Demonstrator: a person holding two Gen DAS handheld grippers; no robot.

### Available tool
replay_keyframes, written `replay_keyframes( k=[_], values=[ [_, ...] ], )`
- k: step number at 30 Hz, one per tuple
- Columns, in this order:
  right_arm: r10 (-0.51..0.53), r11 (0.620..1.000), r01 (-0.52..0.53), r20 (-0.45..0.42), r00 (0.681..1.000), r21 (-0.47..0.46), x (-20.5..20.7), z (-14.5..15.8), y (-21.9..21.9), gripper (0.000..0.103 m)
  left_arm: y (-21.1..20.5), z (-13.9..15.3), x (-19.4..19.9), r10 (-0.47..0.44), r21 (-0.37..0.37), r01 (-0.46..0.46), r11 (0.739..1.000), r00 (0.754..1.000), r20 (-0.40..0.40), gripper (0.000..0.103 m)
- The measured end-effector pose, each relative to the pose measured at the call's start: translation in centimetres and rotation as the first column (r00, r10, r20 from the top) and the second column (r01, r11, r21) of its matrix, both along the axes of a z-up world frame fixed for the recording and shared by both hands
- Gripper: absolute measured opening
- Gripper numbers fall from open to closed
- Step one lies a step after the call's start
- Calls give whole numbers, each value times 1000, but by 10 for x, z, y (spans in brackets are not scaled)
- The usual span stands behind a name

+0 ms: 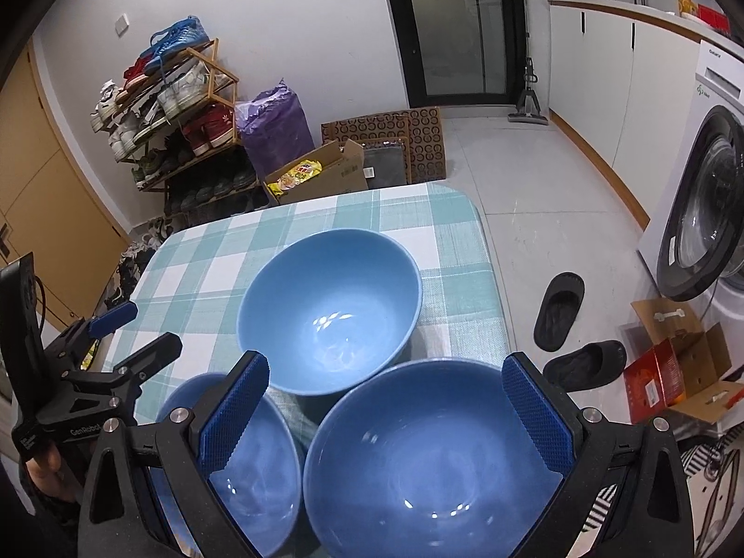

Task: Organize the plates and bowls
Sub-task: 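Lower the left gripper onto a blue bowl rim while the right gripper closes on it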

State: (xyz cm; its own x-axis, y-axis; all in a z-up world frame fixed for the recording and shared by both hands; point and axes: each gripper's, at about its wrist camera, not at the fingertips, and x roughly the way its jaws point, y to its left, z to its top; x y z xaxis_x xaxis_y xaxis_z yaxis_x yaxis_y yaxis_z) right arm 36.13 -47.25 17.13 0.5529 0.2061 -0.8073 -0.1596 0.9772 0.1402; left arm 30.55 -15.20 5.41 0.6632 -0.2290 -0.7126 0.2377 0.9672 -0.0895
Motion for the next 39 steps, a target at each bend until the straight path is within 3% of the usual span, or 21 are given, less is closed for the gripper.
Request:
replay_keyframes(
  k=[17, 24, 31, 34, 35, 39],
  values=[
    [-13, 1000, 11, -46, 999, -26, 42, -37, 2, 101, -18, -24, 37, -7, 14, 8, 1000, 998, -56, 103],
    [-4, 1000, 5, -71, 997, 6, 52, -50, -2, 84, -21, -30, 46, -34, -21, 33, 999, 995, -90, 102],
    [7, 1000, -5, -84, 996, 28, 60, -58, -2, 78, -28, -35, 48, -65, -4, 65, 998, 994, -84, 99],
    [10, 1000, -8, -92, 996, 30, 63, -61, -1, 71, -31, -37, 51, -73, -9, 73, 997, 992, -99, 87],
    [13, 999, -10, -96, 995, 33, 64, -62, -1, 67, -31, -37, 51, -74, -11, 73, 997, 992, -103, 85],
    [23, 999, -19, -106, 994, 35, 67, -66, 2, 66, -31, -38, 53, -74, -24, 72, 997, 991, -108, 80]
  ],
)
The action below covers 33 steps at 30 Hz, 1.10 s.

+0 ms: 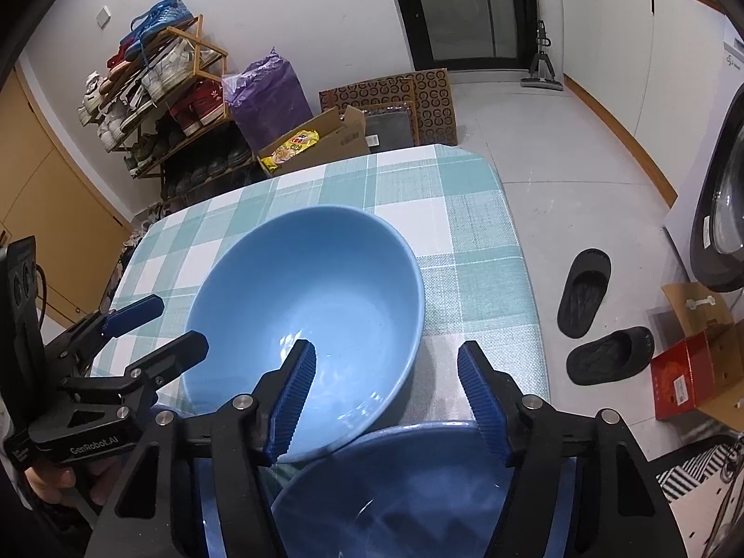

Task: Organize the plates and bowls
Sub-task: 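Lower the left gripper onto a blue bowl rim while the right gripper closes on it, then lift the blue bowl with both grippers and carry it over another blue bowl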

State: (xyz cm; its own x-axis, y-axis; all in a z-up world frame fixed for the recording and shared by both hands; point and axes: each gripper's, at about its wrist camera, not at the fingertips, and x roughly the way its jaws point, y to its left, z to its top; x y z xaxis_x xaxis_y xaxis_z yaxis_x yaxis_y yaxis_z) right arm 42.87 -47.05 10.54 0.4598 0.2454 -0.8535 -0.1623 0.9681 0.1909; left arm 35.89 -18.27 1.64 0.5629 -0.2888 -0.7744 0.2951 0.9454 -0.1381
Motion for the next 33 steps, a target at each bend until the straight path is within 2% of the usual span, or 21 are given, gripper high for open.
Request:
replay_keyframes(
  k=[4, 8, 16, 24, 33],
  values=[
    [7, 1000, -7, -8, 1000, 4, 1, -3, 2, 58, -2, -3, 3, -9, -8, 9, 1000, 1000, -26, 65],
    [17, 1000, -17, -12, 1000, 7, 2, -6, 3, 50, -6, -5, 3, -27, -8, 26, 1000, 999, -33, 60],
    [17, 1000, -17, -22, 1000, 14, 3, -11, 1, 38, -11, -10, 3, -51, -15, 50, 999, 997, -56, 38],
    [11, 1000, -11, -25, 1000, 8, 2, -11, 0, 24, -12, -11, 3, -54, -10, 54, 999, 997, -56, 32],
    [4, 1000, -4, -18, 1000, -3, 2, -12, -2, 20, -11, -9, 2, -55, -8, 54, 998, 998, -44, 28]
  ],
)
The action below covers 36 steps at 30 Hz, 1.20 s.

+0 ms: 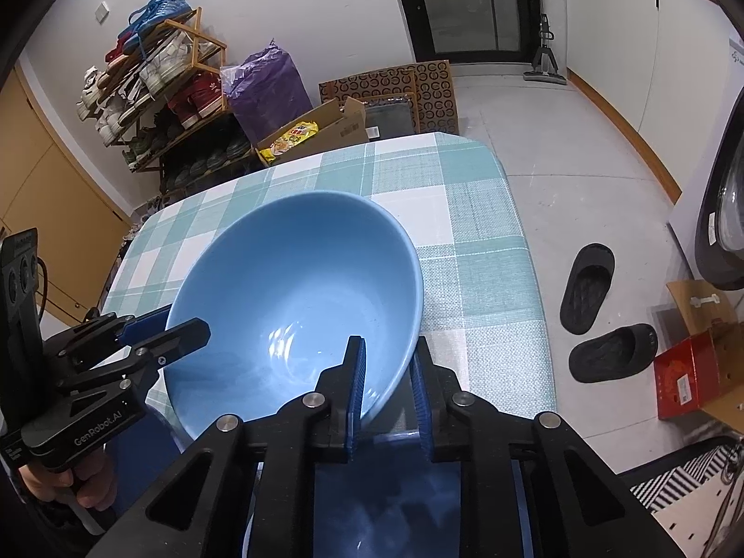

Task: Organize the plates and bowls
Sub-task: 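Lift the blue bowl with both grippers and carry it over another blue bowl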

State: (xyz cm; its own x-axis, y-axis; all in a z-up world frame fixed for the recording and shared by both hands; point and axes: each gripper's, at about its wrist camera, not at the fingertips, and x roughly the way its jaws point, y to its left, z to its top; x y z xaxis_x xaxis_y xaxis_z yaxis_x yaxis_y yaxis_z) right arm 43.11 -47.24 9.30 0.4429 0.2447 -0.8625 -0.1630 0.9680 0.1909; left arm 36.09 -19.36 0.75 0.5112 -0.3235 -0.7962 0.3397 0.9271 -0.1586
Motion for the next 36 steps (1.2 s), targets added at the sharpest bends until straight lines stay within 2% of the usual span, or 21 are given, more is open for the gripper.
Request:
replay_keyframes(
  k=[18, 36],
  values=[
    [7, 1000, -6, 50, 999, -20, -5, 8, -2, 20, -1, 9, -5, 0, -2, 0, 1000, 999, 41, 28],
    [18, 1000, -15, 130, 991, -25, -35, 45, -6, 20, 2, 39, -27, 8, -20, -6, 1000, 994, 107, 28]
  ],
)
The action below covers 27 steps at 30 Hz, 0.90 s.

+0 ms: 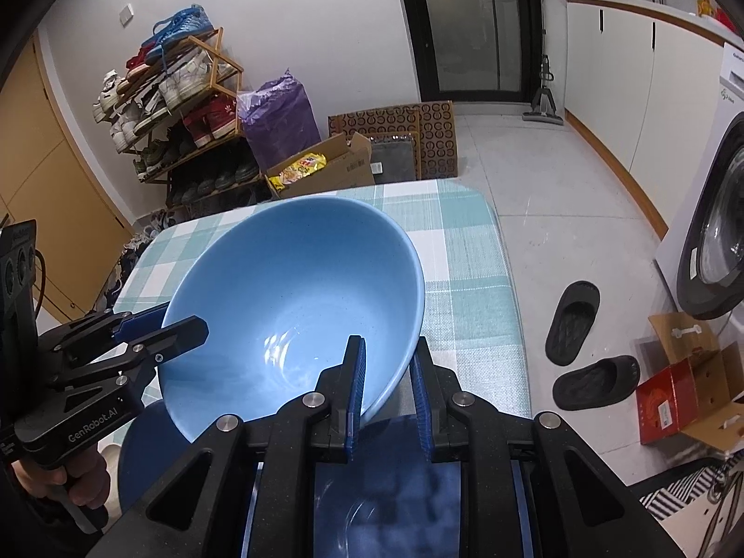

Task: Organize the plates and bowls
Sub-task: 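Lift the blue bowl with both grippers and carry it over another blue bowl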

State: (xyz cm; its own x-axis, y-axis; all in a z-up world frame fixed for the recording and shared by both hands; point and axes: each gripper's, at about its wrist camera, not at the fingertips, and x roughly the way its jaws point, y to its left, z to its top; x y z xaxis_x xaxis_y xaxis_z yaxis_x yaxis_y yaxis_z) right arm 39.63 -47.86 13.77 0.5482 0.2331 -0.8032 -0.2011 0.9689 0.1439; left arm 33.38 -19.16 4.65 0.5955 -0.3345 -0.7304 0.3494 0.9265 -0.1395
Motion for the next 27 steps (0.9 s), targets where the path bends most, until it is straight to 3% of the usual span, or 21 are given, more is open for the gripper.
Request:
replay_keyframes(
  k=[27],
  values=[
    [26, 1000, -25, 128, 991, -11, -81, 66, 9, 20, 17, 42, -71, 12, -23, -9, 1000, 993, 120, 28]
  ],
)
